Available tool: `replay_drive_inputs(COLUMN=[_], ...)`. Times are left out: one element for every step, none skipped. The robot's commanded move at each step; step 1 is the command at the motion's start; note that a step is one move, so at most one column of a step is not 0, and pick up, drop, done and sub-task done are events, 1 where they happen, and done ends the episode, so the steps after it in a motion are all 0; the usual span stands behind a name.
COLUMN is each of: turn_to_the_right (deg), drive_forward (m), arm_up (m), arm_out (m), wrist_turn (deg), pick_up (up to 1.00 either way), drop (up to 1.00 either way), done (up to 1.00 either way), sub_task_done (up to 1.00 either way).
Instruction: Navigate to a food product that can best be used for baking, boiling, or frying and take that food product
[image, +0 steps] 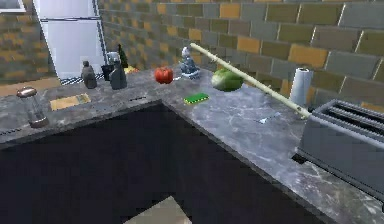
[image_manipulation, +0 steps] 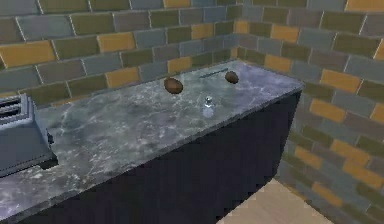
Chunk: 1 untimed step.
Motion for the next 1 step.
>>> replay_drive_inputs(turn_to_the_right=[45.0], drive_forward=[0.0], arm_up=[0.0], arm_out=[0.0], wrist_turn=[0.0], pick_up=[0.0], drop=[0.0], done=[0.0], sub_task_done=[0.0])
